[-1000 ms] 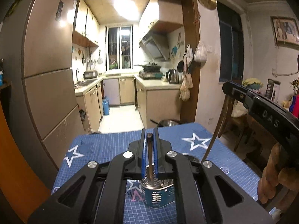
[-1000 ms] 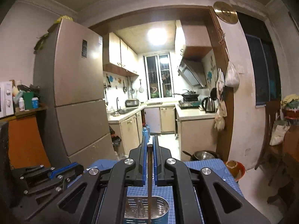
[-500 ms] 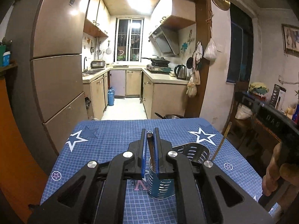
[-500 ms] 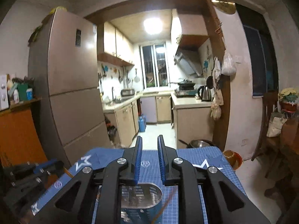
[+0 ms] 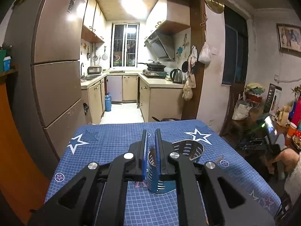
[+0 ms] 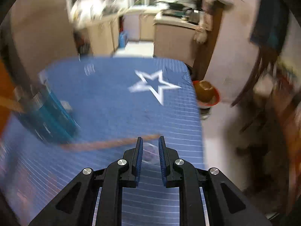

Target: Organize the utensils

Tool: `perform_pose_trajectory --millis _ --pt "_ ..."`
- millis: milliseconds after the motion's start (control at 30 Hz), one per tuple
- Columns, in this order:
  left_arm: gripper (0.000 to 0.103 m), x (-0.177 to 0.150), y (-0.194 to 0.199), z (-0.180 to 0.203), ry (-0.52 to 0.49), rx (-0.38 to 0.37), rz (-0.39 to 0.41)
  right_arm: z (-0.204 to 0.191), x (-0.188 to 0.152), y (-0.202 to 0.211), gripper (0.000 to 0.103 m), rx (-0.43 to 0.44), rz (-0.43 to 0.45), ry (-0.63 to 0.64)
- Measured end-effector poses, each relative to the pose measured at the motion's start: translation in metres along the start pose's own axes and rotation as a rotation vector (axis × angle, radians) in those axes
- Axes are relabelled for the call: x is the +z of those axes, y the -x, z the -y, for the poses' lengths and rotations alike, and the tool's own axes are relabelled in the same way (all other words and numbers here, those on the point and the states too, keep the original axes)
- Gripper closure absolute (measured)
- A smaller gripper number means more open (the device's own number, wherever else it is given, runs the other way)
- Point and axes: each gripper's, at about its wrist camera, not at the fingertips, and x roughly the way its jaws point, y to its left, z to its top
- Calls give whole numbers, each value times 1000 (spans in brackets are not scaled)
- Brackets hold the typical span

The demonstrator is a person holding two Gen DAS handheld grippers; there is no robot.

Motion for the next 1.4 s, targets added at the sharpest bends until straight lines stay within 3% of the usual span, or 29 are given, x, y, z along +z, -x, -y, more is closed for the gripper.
perform_pose_trajectory --millis 100,233,333,400,500,600,633,667,733,967,1067,1400 --pt "96 -6 3 7 -18 -6 8 18 -11 -25 84 85 -89 -94" --pt "96 -11 -6 15 -38 6 -2 11 -12 -52 84 82 -94 -252" --pt "96 -13 -8 15 -37 47 -41 -6 -5 -62 85 62 -91 -294" --pt "96 -15 11 7 -40 28 -26 -24 -3 -38 85 77 -17 -261" --pt "91 -16 40 -11 -66 68 10 -53 0 4 84 92 90 -141" --pt "81 -22 80 -42 -70 140 49 -37 0 30 84 186 112 -250" --pt "72 -24 91 -50 -72 160 57 -38 -2 38 84 199 119 -252" --pt "60 -27 101 -57 -74 180 67 -40 -3 48 84 186 140 -237" --pt "50 -41 127 -75 -76 226 87 -38 -2 51 84 146 133 -255" --pt "49 -96 155 -109 -26 314 -7 5 -7 -42 84 42 -93 -495" --pt "49 -116 162 -118 -13 329 -45 7 -5 -64 84 26 -90 -557" --pt "49 -168 150 -131 7 349 -173 6 0 -104 85 -70 -99 -585"
